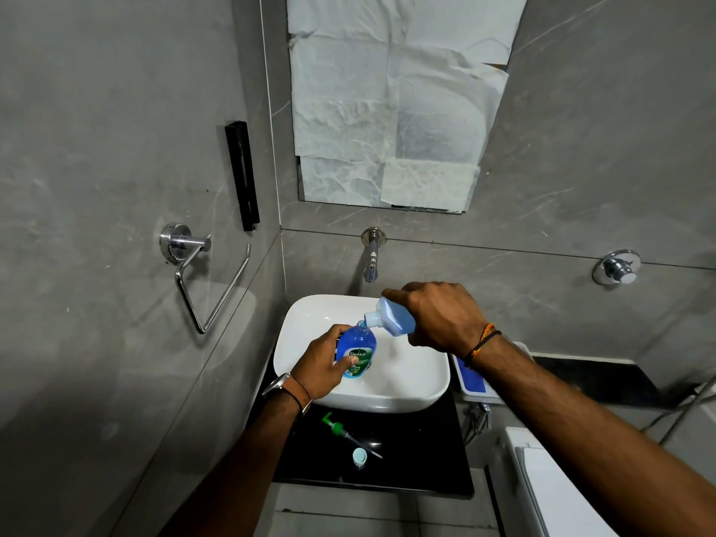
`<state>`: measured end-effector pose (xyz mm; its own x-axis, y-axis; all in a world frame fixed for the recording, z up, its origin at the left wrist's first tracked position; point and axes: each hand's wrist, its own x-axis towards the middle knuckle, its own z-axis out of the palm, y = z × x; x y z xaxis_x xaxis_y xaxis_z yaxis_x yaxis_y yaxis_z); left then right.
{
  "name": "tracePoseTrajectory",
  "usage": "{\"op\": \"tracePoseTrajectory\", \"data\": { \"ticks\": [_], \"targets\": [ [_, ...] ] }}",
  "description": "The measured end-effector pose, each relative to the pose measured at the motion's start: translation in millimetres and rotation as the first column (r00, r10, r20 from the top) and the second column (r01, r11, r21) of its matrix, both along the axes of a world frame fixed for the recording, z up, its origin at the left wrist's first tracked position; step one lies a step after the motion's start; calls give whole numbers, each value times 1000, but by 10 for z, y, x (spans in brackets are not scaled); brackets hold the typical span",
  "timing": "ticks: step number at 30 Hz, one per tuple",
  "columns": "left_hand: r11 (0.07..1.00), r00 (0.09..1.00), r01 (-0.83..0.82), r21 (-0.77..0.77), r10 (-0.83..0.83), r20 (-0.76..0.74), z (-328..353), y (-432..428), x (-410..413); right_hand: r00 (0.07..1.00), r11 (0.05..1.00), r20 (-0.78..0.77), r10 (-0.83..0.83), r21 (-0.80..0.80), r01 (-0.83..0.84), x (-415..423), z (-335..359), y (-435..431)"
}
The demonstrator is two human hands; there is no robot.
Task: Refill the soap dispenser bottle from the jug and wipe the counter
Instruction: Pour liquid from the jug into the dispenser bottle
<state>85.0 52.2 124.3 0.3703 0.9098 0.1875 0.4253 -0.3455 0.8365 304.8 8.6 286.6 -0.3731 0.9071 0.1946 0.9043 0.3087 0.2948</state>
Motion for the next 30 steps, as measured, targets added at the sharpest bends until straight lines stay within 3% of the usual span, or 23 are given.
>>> {"op": "tracePoseTrajectory", "data": {
  "ticks": [12,17,25,30],
  "targets": [
    [1000,1000,-9,12,9,-8,48,-19,-11,997,1000,-74,23,-2,-24,68,-117,21],
    [1000,1000,-9,4,9,4,40,-33,-43,961,998,-274,26,-45,-40,131,-283,39],
    [1000,1000,-13,-26,13,12,18,-57,-123,686,980,-724,-69,-177,-88,363,-648,52],
    [997,1000,-7,-80,9,16,-46,-94,-176,479,956,-855,-199,-278,-99,511,-911,-1]
  ]
}}
